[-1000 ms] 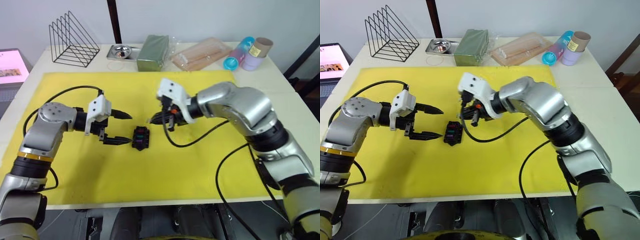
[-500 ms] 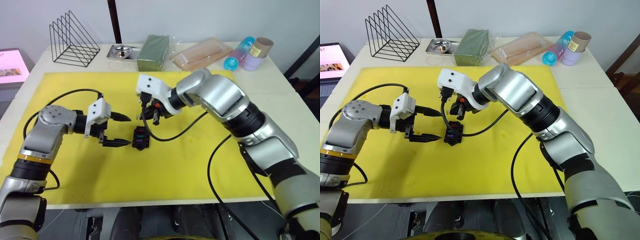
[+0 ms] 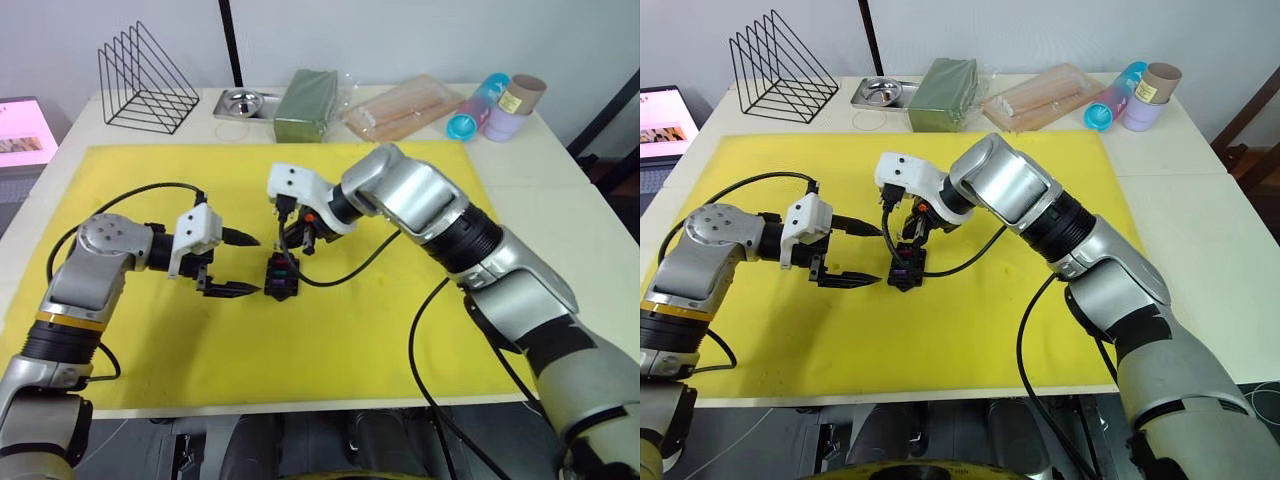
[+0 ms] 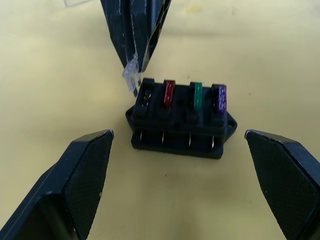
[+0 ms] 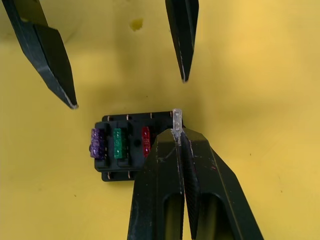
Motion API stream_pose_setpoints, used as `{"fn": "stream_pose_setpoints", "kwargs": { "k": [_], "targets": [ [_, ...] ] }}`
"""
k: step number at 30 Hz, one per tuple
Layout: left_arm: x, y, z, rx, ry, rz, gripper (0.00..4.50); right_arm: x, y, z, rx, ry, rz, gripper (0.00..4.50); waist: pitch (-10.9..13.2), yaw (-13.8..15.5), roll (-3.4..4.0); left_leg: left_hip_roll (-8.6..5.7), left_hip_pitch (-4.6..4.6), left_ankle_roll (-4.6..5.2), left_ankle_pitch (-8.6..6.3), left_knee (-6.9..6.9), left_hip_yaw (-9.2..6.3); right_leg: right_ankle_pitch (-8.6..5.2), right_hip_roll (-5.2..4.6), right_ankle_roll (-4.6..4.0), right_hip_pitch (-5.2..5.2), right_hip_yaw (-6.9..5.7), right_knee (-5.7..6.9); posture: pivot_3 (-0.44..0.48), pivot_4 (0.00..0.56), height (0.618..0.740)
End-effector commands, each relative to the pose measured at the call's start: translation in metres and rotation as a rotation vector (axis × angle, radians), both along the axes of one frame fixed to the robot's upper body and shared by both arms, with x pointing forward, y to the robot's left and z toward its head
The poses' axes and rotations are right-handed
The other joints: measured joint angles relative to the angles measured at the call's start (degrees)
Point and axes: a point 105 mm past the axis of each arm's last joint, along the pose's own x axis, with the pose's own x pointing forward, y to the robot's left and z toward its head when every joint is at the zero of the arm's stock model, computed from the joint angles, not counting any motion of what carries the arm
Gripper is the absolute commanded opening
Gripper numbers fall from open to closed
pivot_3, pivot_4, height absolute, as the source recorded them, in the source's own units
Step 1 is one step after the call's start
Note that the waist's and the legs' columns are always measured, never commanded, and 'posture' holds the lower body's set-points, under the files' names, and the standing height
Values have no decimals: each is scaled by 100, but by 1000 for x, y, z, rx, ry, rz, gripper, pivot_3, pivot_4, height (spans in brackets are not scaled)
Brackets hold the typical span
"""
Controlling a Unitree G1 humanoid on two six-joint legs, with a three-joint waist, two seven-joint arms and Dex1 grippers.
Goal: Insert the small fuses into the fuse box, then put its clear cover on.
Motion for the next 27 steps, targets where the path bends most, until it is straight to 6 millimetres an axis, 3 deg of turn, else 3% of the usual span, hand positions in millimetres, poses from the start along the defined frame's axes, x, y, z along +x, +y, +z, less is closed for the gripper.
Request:
{"fn": "stream_pose_setpoints", "kwargs": {
  "k": [1, 27],
  "targets": [
    [1, -3, 8, -1, -42, -18, 4500, -3, 6, 10, -1, -40, 42, 29, 0, 1, 0, 0, 0, 0, 0, 0, 0, 0, 0, 0, 0, 0, 0, 0, 150, 740],
    [0, -5, 5, -7, -42, -17, 4500, -1, 4, -8, -62, -57, 64, 29, 0, 0, 0, 0, 0, 0, 0, 0, -2, 0, 0, 0, 0, 0, 1, 0, 150, 740]
  ]
}}
